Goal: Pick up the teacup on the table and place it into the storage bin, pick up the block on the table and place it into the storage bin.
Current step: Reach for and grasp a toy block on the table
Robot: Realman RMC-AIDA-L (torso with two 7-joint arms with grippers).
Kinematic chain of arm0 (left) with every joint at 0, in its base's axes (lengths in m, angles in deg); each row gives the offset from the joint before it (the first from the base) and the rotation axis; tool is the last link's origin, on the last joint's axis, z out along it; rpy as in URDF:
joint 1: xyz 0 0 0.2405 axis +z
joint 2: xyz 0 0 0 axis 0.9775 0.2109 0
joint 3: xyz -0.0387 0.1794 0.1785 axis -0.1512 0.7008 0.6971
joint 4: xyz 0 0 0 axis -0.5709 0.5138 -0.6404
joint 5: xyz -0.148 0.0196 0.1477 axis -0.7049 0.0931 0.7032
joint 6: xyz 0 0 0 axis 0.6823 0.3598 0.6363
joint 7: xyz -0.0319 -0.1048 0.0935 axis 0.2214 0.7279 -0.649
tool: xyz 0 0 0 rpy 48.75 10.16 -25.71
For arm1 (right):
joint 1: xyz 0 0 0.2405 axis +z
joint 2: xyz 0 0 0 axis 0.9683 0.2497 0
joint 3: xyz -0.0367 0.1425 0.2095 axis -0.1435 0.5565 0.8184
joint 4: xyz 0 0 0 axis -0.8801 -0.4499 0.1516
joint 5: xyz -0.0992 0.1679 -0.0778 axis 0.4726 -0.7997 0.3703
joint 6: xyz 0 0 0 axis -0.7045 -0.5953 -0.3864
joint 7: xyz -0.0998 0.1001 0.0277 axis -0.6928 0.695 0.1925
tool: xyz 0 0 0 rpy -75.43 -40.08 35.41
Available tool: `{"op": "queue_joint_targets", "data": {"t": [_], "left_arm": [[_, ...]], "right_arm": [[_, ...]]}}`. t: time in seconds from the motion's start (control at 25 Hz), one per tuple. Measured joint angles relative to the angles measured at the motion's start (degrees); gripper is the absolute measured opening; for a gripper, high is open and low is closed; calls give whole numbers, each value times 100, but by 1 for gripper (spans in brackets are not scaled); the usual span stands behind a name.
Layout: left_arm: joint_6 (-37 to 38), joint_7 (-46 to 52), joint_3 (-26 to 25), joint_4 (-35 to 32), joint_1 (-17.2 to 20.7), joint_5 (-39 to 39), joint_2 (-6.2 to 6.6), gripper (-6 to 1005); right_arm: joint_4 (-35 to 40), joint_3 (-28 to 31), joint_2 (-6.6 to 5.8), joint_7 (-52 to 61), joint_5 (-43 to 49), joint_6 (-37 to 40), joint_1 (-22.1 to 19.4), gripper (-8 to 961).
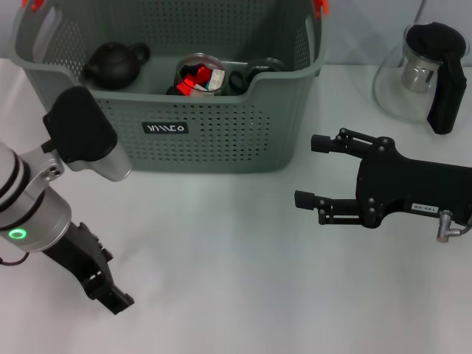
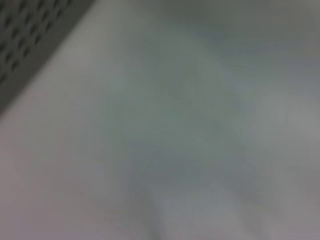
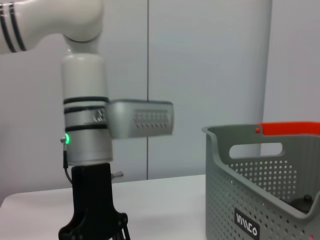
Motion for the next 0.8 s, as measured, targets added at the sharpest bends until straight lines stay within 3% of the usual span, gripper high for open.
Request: {"op": "queue_joint_targets", "data": {"t": [0.16,0.28,0.56,0.8], "left_arm": [[-341,-310,-33,-551,410,-330,-7,857],[-702,-376,-113,-599,599,-303,-11,856],[-1031,-668,-681,-224,700,-226,5,855],[-1132,-659,-680,-114,747,-15,-2,844]], "right_arm": [[-2,73,4,-10,-17,15,-4,924],[-23,128,14,-11,-13,19,11,924],[-31,162,14,21,1,-11,10,924],[-35,161,9,32,5,-13,6,924]]}}
